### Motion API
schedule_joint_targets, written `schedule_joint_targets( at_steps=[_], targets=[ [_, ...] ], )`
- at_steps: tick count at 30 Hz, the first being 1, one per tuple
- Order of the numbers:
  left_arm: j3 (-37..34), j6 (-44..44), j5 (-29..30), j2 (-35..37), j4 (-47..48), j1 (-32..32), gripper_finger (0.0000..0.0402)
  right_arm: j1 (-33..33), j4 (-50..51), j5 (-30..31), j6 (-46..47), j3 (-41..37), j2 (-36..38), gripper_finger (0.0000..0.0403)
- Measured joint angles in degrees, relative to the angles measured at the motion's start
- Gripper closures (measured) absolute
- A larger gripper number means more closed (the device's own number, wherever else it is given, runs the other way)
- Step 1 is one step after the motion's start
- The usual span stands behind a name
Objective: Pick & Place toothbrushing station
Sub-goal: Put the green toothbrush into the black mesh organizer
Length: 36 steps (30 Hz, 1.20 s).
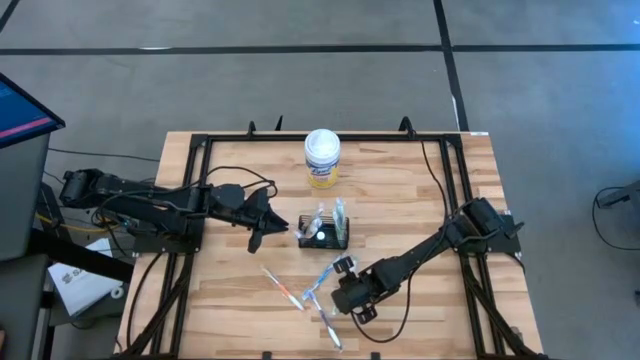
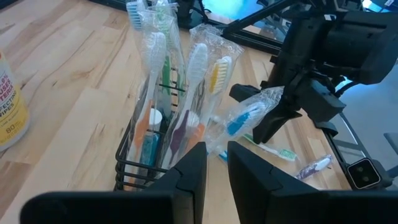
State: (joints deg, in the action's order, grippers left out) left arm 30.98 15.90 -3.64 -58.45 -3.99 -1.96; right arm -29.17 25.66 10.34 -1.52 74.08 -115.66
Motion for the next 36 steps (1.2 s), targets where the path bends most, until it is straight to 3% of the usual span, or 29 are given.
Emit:
schedule_joint_targets(
  at_steps=[8,30,36],
  targets=[
    [0.0,0.0,0.0,0.0,0.0,0.0,0.0342,0.0,0.2,0.0,0.0,0.0,0.0,0.0396],
    [0.0,0.0,0.0,0.0,0.0,0.0,0.0342,0.4,4.2,0.4,3.0,4.9,0.5,0.0403],
    [0.0,0.0,0.0,0.0,0.0,0.0,0.0342,0.6,8.3,3.8,2.9,8.5,0.5,0.0403]
  ],
)
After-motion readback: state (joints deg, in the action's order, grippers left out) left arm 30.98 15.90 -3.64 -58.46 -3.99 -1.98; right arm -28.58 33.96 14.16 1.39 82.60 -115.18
